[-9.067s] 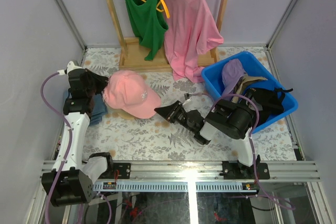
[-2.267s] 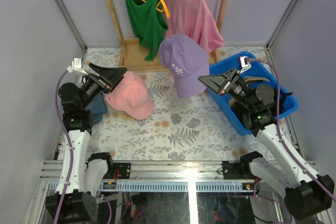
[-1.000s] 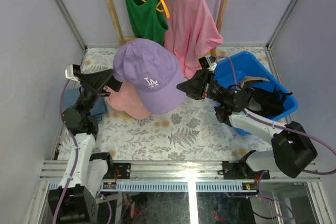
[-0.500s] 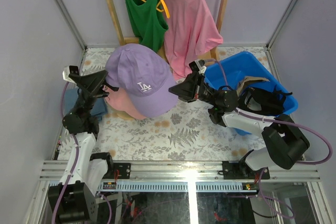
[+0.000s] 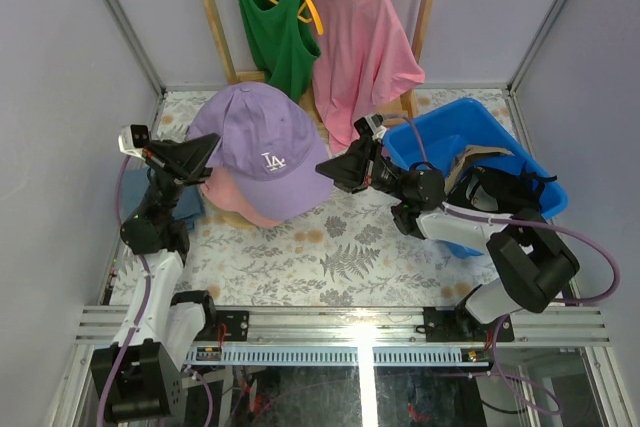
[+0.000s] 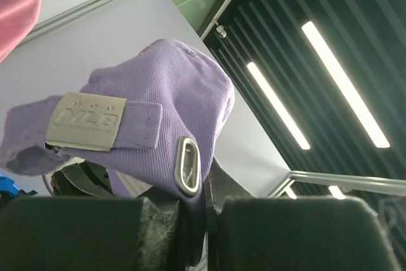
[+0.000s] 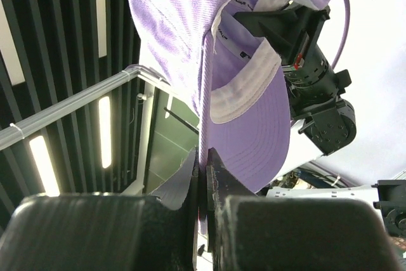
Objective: Stack the hats
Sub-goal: Stack the hat on the hat.
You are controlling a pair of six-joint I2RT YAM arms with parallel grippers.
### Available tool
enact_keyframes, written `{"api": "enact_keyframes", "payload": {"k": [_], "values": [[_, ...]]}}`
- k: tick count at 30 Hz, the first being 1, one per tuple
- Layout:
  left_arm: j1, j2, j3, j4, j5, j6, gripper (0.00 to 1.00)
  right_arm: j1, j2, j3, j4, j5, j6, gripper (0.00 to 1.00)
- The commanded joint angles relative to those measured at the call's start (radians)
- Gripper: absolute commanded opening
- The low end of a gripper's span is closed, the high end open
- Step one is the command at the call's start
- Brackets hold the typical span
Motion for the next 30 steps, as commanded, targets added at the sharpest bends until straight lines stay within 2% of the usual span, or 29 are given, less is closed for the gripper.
{"api": "enact_keyframes", "payload": {"k": [1, 3, 6, 11, 16, 21, 30], "values": [[-0.004, -0.006, 0.030, 0.063, -0.004, 0.037, 0.00, 0.007, 0.015, 0.049, 0.118, 0.022, 0.004, 0.00], [-0.003, -0.010, 0.043, 0.051, -0.009, 0.052, 0.00, 0.005, 0.025, 0.059, 0.116, 0.018, -0.001, 0.03], [-0.002, -0.023, 0.075, 0.007, -0.013, 0.097, 0.00, -0.005, 0.047, 0.067, 0.111, 0.016, -0.014, 0.13], [-0.002, -0.090, 0.156, -0.196, -0.016, 0.266, 0.00, -0.035, 0.088, 0.061, 0.112, 0.027, -0.035, 0.30], [-0.002, -0.092, 0.189, -0.253, -0.022, 0.330, 0.00, -0.039, 0.124, 0.069, 0.112, 0.020, -0.054, 0.39], [-0.003, -0.089, 0.200, -0.297, -0.047, 0.397, 0.00, -0.039, 0.148, 0.053, 0.112, 0.024, -0.065, 0.43], [-0.003, -0.030, 0.256, -0.283, -0.085, 0.467, 0.00, -0.037, 0.138, -0.025, 0.085, 0.064, -0.099, 0.46]]}}
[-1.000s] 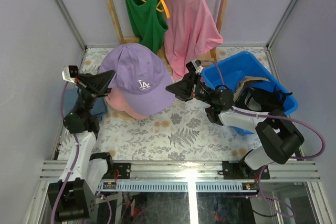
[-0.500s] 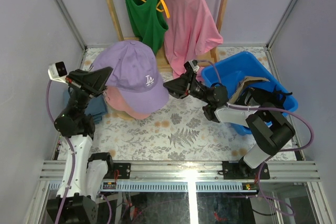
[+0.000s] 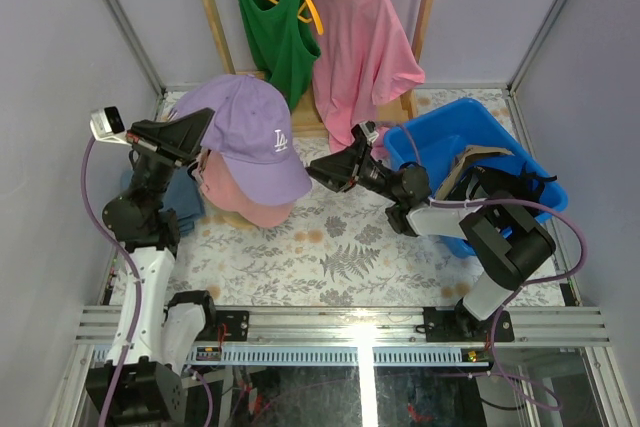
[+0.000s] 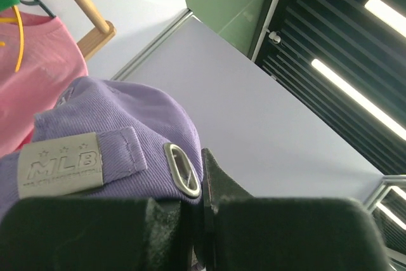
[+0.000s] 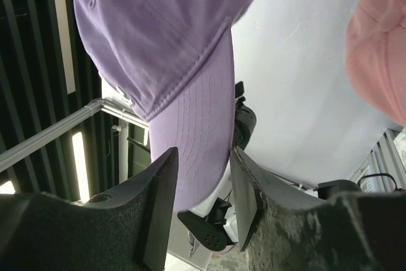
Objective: Stack the hats
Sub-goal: Stack the hat on the hat.
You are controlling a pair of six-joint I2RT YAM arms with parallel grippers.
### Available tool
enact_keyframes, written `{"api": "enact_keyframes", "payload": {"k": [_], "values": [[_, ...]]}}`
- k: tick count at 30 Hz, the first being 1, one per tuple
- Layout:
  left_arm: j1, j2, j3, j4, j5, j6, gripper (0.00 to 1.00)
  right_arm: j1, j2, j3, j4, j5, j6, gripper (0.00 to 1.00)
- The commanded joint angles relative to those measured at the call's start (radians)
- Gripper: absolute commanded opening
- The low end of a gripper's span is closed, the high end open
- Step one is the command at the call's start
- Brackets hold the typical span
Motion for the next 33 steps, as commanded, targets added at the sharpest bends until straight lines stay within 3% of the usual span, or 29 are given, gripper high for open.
{"api": "enact_keyframes", "payload": {"k": [1, 10, 19, 33], "values": [[-0.004, 0.022, 0.061, 0.037, -0.045, 0.061, 0.00, -0.004, -0.022, -0.034, 0.082, 0.039, -0.038, 0.46], [-0.033, 0.090, 0.120, 0.074, -0.064, 0.129, 0.00, 0.046, -0.028, -0.076, 0.038, 0.077, -0.059, 0.47], [-0.096, 0.152, 0.138, 0.151, -0.069, 0.184, 0.00, 0.227, -0.020, -0.004, -0.039, 0.192, -0.085, 0.52], [-0.204, 0.205, 0.210, 0.170, -0.078, 0.267, 0.00, 0.391, 0.148, 0.106, 0.081, 0.380, 0.022, 0.59]]}}
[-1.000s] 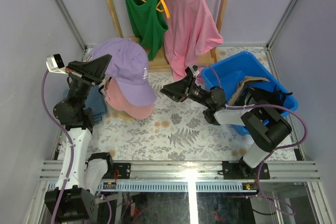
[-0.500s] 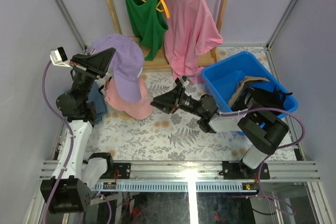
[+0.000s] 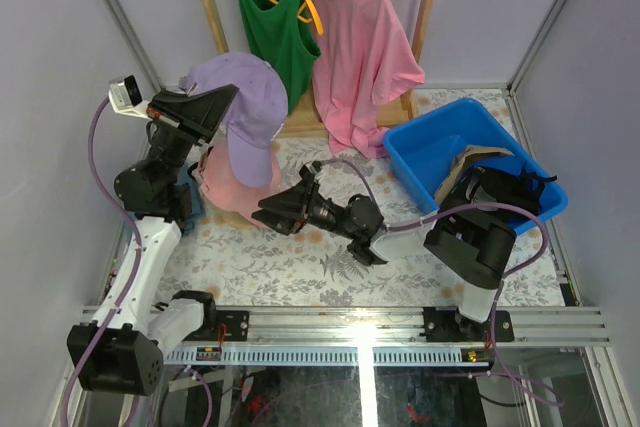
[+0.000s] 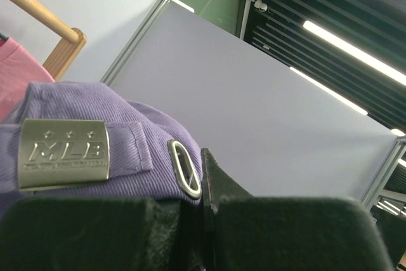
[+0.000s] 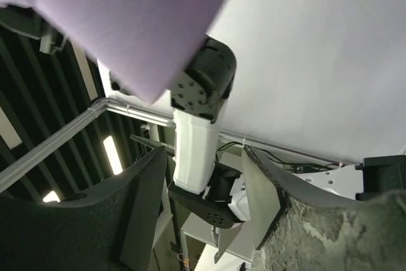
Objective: Stack the hats
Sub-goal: Stack the hat on the hat.
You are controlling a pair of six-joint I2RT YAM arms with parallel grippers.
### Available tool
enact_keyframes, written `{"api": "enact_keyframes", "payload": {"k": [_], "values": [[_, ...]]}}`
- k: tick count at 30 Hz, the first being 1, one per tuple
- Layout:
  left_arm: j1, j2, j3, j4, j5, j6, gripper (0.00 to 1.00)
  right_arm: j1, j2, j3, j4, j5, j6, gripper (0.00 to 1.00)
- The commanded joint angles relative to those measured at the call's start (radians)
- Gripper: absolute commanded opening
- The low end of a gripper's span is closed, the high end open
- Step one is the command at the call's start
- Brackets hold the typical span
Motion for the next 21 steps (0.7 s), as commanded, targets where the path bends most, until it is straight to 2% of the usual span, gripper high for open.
{"api": "enact_keyframes", "payload": {"k": [1, 9, 21], "values": [[-0.018, -0.003, 0.035, 0.085, -0.021, 0.045, 0.00, 0.026, 0.019, 0.044, 0.121, 0.118, 0.024, 0.59], [-0.023, -0.034, 0.007, 0.075, -0.020, 0.063, 0.00, 0.030, 0.006, 0.083, 0.121, 0.156, -0.017, 0.59], [-0.022, -0.039, 0.017, 0.060, -0.016, 0.087, 0.00, 0.046, -0.012, 0.049, 0.141, 0.179, -0.026, 0.58]]}}
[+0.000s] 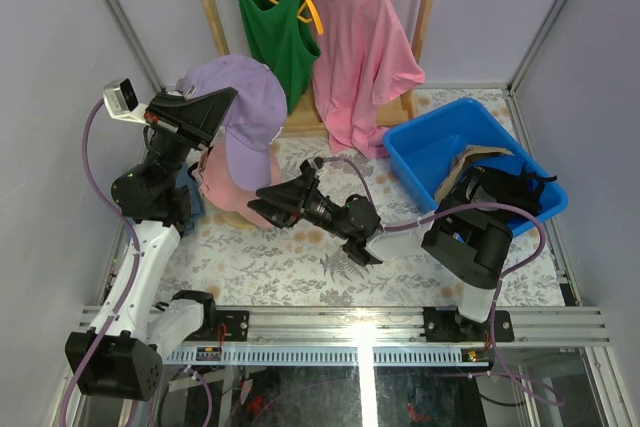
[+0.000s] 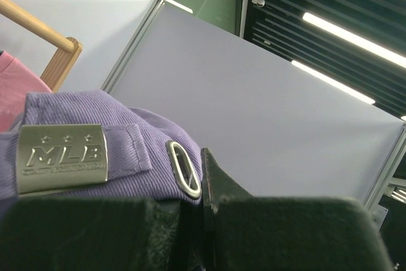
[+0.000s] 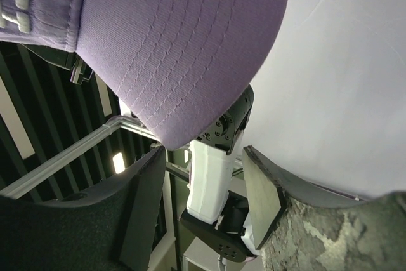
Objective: Stack the hats
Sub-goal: Stack the hat on the hat.
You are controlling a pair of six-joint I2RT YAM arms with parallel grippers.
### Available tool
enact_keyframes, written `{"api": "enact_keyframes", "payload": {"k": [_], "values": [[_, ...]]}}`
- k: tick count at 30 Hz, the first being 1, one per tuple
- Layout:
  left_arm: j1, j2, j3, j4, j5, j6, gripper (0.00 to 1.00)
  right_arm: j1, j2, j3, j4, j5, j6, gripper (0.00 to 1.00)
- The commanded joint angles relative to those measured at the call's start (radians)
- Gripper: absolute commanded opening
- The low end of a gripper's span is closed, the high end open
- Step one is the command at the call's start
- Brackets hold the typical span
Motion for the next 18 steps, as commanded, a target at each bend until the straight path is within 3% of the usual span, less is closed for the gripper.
{"api": "enact_keyframes", "payload": {"k": [1, 18], "values": [[-0.006, -0.013, 0.011, 0.056, -0.016, 0.028, 0.00, 0.011, -0.045, 0.006, 0.112, 0.046, -0.023, 0.58], [-0.006, -0.050, 0.001, 0.028, 0.003, 0.049, 0.00, -0.020, -0.077, 0.019, 0.112, 0.078, -0.035, 0.58]]}}
